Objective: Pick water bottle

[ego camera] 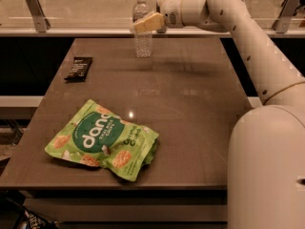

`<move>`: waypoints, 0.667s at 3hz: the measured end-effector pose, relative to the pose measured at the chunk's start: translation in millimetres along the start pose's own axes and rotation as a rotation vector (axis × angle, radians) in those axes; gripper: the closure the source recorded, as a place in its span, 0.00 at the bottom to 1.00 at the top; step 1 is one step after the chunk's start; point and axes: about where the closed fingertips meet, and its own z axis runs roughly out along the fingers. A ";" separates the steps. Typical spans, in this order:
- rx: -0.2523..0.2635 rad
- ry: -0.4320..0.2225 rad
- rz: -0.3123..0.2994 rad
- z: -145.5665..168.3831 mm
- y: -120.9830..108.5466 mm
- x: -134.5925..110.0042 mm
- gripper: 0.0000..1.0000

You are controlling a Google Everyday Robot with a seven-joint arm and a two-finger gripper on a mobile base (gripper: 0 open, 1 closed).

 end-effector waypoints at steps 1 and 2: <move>-0.013 -0.009 -0.009 7.1 1.2 -2.3 0.18; -0.018 -0.009 -0.008 10.4 3.1 -1.9 0.42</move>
Offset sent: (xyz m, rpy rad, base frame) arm 0.0021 0.0066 0.0005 0.0036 -0.0077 0.0140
